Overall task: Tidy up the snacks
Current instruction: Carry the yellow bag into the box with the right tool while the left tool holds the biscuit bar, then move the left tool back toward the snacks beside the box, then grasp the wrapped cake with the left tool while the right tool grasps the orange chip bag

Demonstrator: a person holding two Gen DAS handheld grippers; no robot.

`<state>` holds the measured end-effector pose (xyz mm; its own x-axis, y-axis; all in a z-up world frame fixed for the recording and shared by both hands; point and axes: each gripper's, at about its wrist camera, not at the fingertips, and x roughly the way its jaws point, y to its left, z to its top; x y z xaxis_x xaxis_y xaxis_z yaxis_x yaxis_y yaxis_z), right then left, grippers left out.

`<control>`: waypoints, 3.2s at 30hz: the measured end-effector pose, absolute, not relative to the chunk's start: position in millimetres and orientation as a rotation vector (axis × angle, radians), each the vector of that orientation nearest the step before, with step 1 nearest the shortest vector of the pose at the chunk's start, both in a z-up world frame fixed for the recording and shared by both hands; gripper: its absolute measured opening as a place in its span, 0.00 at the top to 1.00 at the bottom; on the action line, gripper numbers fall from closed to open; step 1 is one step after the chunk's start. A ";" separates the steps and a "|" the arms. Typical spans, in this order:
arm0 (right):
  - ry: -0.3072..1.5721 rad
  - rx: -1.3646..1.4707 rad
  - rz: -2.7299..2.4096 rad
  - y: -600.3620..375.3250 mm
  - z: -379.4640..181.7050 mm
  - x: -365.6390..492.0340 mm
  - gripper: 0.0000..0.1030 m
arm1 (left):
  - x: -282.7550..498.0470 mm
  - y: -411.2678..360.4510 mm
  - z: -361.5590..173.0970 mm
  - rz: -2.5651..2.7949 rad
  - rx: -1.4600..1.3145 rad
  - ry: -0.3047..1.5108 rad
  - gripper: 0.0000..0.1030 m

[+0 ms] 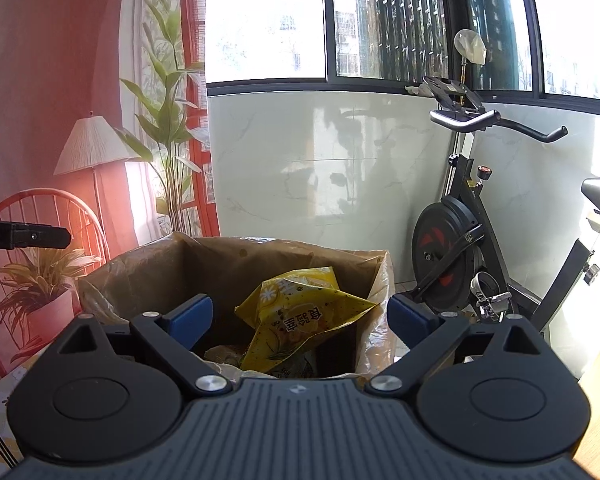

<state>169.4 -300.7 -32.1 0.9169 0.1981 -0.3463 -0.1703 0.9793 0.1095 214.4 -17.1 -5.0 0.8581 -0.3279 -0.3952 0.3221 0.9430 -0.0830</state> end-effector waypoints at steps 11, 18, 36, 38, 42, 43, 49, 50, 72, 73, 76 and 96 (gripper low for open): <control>0.359 0.109 0.170 -293.5 -63.1 123.3 0.07 | 160.9 33.5 -42.0 -0.225 -0.044 0.404 0.38; 0.414 0.173 0.161 -293.0 -93.1 110.8 0.07 | 149.3 50.9 -71.4 -0.172 -0.046 0.459 0.38; 0.423 0.219 0.145 -301.6 -97.5 98.5 0.07 | 130.0 51.0 -60.6 -0.143 -0.063 0.467 0.38; 0.414 0.214 0.155 -301.1 -95.5 94.1 0.07 | 121.1 47.5 -56.6 -0.142 -0.065 0.458 0.38; 0.405 0.203 0.174 -301.7 -93.5 83.6 0.07 | 100.6 42.9 -52.9 -0.137 -0.074 0.455 0.38; 0.403 0.199 0.179 -301.8 -92.9 80.3 0.07 | 96.3 42.4 -52.7 -0.135 -0.078 0.458 0.38; 0.394 0.193 0.200 -303.7 -93.7 63.0 0.07 | 68.5 44.7 -50.8 -0.101 -0.114 0.488 0.38; 0.394 0.193 0.204 -304.0 -93.9 60.0 0.07 | 65.0 45.5 -50.1 -0.094 -0.120 0.490 0.38; 0.413 0.169 0.233 -310.0 -96.5 28.7 0.07 | 27.6 71.0 -18.6 -0.027 -0.104 0.486 0.38; 0.413 0.170 0.233 -310.5 -95.8 27.7 0.07 | 25.9 75.0 -16.2 -0.021 -0.105 0.489 0.38; 0.418 0.173 0.236 -312.0 -94.5 24.6 0.07 | 22.4 82.8 -14.2 -0.005 -0.113 0.504 0.38; 0.509 0.111 0.281 -272.7 -139.6 51.0 0.07 | 48.3 79.1 -67.4 0.033 -0.151 0.617 0.38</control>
<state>51.0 -272.7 -139.6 0.8358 0.2923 -0.4647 -0.2374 0.9557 0.1741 48.3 79.1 -67.4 0.8156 -0.0144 -0.5785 -0.0755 0.9885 -0.1311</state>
